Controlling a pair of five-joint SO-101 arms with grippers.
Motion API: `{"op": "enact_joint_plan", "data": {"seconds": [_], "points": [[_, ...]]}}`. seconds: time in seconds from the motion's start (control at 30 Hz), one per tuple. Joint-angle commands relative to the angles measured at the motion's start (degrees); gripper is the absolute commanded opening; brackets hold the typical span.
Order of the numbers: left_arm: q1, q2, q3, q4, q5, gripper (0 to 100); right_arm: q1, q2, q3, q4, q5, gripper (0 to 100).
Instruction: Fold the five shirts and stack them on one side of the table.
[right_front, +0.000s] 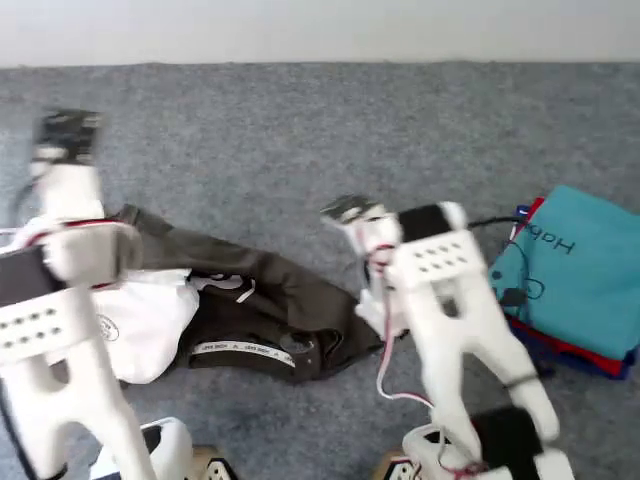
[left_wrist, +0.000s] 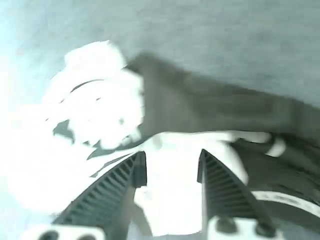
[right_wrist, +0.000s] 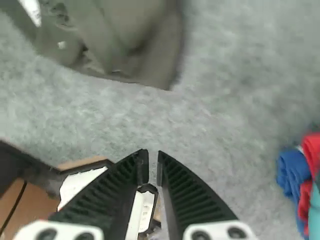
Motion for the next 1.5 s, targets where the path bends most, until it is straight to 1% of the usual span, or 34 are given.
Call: {"op": "enact_joint_plan", "data": {"seconds": [0.0,0.1,0.2,0.27,0.47,0.57,0.7,0.8,0.97,1.1,1.13,1.27,1.47], "points": [[-7.1,0.0,2.2,-2.5,0.0,17,-5.2,5.6,-5.4,-1.5,-2.5,7.2],[-9.6,-0.3,7.3,-5.6,0.0,17,-8.6,10.6,-9.1,-1.8,-5.6,13.6],[-10.5,-0.4,9.6,-6.9,0.0,17,-12.1,13.8,-12.8,-1.5,-8.0,18.3],[-11.0,-0.4,9.7,-6.9,0.0,17,-14.1,15.0,-14.9,-1.2,-9.1,18.9],[-10.8,-0.3,9.9,-7.6,0.2,17,-17.5,18.2,-16.0,-1.8,-9.1,19.0],[-10.8,-0.1,10.0,-8.0,0.2,17,-17.7,20.2,-16.0,-3.1,-9.8,19.0],[-10.8,0.0,10.0,-8.1,0.4,17,-16.9,23.3,-15.8,-7.5,-11.7,18.9],[-10.8,0.0,10.0,-8.1,0.2,17,-14.8,26.3,-16.0,-10.1,-11.5,18.8],[-11.0,0.0,10.0,-8.1,0.2,17,-7.1,30.3,-16.1,-13.2,-11.2,17.7],[-11.0,0.0,10.0,-8.1,0.2,17,-1.5,31.6,-16.2,-14.5,-5.6,6.5],[-11.0,0.0,10.1,-8.1,0.2,17,-0.1,31.3,-16.2,-15.3,-4.5,5.3],[-10.7,0.0,10.1,-8.1,0.4,17,4.7,30.8,-19.0,-17.2,-0.8,5.1],[-10.7,-0.3,13.5,-10.7,0.2,17,10.5,35.4,-30.3,-18.9,5.3,5.1]]}}
